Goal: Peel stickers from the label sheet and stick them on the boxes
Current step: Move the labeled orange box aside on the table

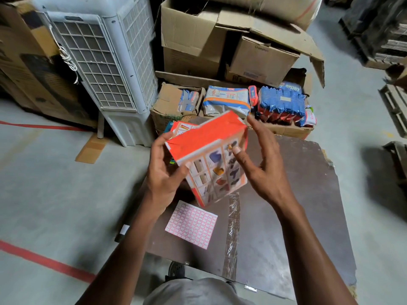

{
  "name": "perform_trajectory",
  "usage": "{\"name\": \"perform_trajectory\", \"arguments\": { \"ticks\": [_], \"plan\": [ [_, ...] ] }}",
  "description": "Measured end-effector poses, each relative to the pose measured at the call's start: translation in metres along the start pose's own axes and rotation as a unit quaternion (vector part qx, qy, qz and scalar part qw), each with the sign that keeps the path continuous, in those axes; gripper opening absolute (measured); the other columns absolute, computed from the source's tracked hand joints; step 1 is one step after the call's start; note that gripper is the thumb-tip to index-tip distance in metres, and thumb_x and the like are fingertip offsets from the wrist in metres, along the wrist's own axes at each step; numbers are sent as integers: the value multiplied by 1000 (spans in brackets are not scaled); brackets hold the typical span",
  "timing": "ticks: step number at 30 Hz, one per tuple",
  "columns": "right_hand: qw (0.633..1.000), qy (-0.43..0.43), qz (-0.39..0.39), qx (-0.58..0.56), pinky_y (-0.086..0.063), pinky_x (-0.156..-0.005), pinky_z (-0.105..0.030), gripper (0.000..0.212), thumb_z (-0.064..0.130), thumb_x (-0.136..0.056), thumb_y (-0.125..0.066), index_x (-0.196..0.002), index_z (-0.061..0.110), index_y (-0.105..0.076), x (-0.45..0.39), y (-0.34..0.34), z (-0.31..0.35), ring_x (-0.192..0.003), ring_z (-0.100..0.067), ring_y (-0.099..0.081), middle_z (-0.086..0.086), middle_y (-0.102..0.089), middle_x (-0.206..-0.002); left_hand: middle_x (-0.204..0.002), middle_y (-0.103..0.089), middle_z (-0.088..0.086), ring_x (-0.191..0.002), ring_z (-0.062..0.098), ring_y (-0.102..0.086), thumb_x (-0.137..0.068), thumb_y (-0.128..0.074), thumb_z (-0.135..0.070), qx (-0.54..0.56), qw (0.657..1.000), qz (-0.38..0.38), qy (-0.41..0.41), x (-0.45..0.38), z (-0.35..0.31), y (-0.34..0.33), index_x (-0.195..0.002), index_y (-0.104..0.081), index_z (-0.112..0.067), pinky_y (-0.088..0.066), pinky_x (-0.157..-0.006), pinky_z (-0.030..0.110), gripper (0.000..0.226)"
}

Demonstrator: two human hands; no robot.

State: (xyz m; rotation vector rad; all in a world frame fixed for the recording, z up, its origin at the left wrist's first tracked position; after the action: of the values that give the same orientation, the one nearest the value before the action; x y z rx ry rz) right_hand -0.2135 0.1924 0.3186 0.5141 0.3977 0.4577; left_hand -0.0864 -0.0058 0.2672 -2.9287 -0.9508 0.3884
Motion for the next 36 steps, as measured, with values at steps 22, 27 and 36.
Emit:
{"name": "perform_trajectory", "arguments": {
  "ticks": [22, 27, 36],
  "plan": [
    [923, -250, 245, -161, -44, -74, -32, 68, 75, -77, -59, -121, 24, -59, 38, -34, -128, -87, -15, -65, 1, -78, -106, -116, -76, 13, -104, 32, -74, -97, -65, -41, 69, 953, -8, 294, -52, 69, -34, -130, -57, -11, -62, -87, 47, 46],
    [913, -301, 170, -217, -58, -92, -45, 65, 64, -83, -62, -129, 19, -55, 55, -27, -147, -102, -20, -76, 2, -78, -110, -119, -75, 8, -110, 30, -73, -99, -63, -39, 16, 955, 69, 289, -46, 82, -59, -130, -59, -22, -60, -91, 47, 36],
    [777, -393, -96, -482, -45, -92, -42, 34, 36, -104, -56, -77, 23, -38, 94, 6, -187, -50, -7, -43, 10, -37, -51, -128, -66, -10, -119, 12, -63, -81, -66, -56, 9, 929, 89, 359, 25, 120, -118, -141, -40, -44, -50, -97, 46, 66]
  ]
}}
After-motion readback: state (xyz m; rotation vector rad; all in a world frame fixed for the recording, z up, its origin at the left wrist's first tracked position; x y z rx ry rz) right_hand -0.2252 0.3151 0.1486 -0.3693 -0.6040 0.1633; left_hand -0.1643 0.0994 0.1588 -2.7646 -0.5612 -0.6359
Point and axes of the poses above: each hand's wrist, its own x-axis away from the middle knuckle, its own y-axis out of the back of the hand, z = x × y, the point moved 5 cm from there along -x, towards the middle knuckle
